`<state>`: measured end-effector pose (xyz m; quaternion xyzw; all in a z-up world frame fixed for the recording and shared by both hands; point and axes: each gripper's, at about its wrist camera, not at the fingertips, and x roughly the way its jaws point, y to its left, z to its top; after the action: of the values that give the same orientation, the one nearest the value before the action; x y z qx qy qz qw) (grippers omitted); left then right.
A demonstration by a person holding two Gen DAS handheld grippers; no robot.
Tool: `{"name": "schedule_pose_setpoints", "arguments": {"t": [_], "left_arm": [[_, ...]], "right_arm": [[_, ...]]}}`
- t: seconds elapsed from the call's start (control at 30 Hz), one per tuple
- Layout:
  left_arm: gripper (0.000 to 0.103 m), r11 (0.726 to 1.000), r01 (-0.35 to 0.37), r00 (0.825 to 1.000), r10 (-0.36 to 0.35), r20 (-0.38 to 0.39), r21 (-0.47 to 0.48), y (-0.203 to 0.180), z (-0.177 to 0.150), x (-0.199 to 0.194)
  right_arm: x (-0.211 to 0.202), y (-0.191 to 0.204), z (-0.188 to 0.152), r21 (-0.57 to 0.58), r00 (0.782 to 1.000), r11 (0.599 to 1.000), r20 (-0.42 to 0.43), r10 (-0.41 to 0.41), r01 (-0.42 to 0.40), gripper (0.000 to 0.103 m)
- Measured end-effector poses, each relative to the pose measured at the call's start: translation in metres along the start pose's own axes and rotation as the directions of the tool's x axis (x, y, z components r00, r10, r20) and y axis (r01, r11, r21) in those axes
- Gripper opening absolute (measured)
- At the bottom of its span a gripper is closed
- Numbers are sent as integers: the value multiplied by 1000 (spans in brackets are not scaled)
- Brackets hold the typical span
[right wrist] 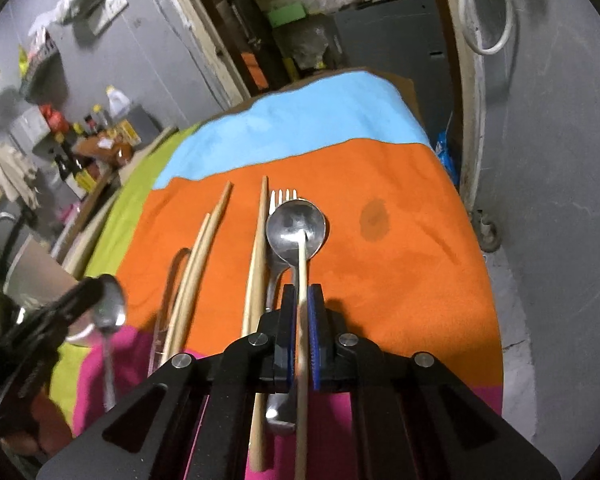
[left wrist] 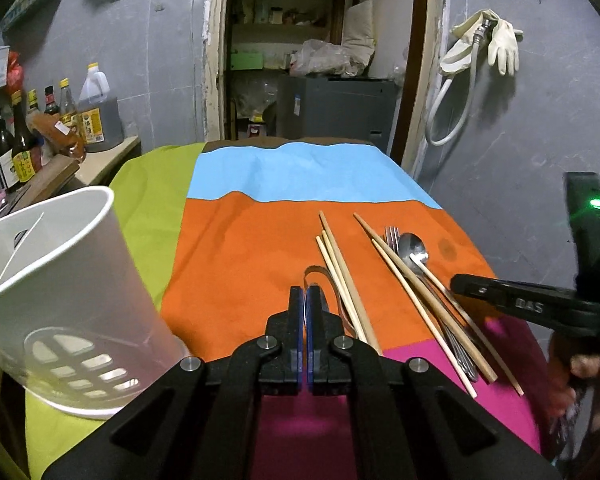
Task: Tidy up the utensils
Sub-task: 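Lift the chopstick with the right tool and lower it into the white caddy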
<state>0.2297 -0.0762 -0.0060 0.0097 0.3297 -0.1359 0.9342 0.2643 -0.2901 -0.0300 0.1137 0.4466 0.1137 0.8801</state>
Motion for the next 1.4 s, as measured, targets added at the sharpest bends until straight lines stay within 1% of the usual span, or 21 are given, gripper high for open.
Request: {"name": "schedule_pose_setpoints", "arguments": {"t": [0.03,0.1,0.3,0.47,0.53,0.57,0.63,0.7,0.8,0.9,0.97,1.0,1.07,1.1,1.13,1.17,1.2,1.27,1.3,1.37,1.4], "left_arm": [[0,1000,1,1000,-1,-2,-1,0,-1,-1],[0,1000,-1,1000,1,-1,-2,1,-2,-4],[0,1000,0,1000,0,5,-12,5,-3,-9],[0,1000,5,1000,-5,3,-10,3,-3,-9],[0,1000,10,1000,-10,3,-10,3,-2,-10],[0,1000,11,1000,-11,6,-10,3,-2,-10],[0,1000,11,1000,-11,20,-10,3,-2,-13],[0,1000,7,999,-7,45,-10,4,-1,-19],[0,1000,-3,996,4,91,-8,6,0,-30],[0,1000,-1,990,4,139,-19,8,5,-41],[0,1000,-9,984,12,176,-21,10,8,-51],[0,1000,-13,980,16,196,-19,11,9,-56],[0,999,-31,970,33,240,-12,14,13,-68],[0,999,-40,964,41,264,-11,16,16,-74],[0,999,-45,957,47,286,-13,19,19,-80],[0,999,-51,949,53,310,-15,22,23,-88],[0,998,-57,943,59,327,-16,26,25,-93],[0,997,-76,928,77,365,-16,35,32,-106],[0,996,-84,921,84,380,-17,39,33,-111],[0,994,-105,905,104,413,-22,50,39,-124],[0,993,-119,896,118,429,-27,56,42,-130]], "right_arm": [[4,-2,1,2,1000,1000,-16,-1,1,6],[11,-7,4,27,999,999,-48,26,-25,8],[11,-10,7,28,996,999,-71,45,-43,9],[21,-3,15,-36,995,999,-103,4,-8,9],[24,-5,20,-31,993,999,-114,3,-7,8],[25,-7,21,-20,993,1000,-116,7,-10,5],[24,-11,21,3,994,1000,-111,19,-19,4],[14,-15,16,44,996,997,-68,60,-57,3],[-7,-11,9,46,996,996,21,82,-83,3],[-32,-1,3,29,985,994,135,104,-109,3],[-49,10,0,0,969,994,225,106,-109,3],[-57,15,-2,-13,957,994,269,110,-111,3],[-73,28,-4,-46,925,993,362,115,-105,3],[-81,37,-5,-66,903,993,413,118,-100,3],[-84,44,-4,-78,889,992,441,121,-96,3],[-89,52,-3,-94,868,991,480,129,-95,3],[-95,63,-3,-114,839,989,526,140,-94,3],[-101,82,-1,-145,794,985,587,159,-89,3],[-105,94,-1,-166,765,982,621,173,-87,3],[-107,114,1,-198,720,977,666,195,-81,3],[-109,125,2,-217,691,973,690,214,-84,3]]}}
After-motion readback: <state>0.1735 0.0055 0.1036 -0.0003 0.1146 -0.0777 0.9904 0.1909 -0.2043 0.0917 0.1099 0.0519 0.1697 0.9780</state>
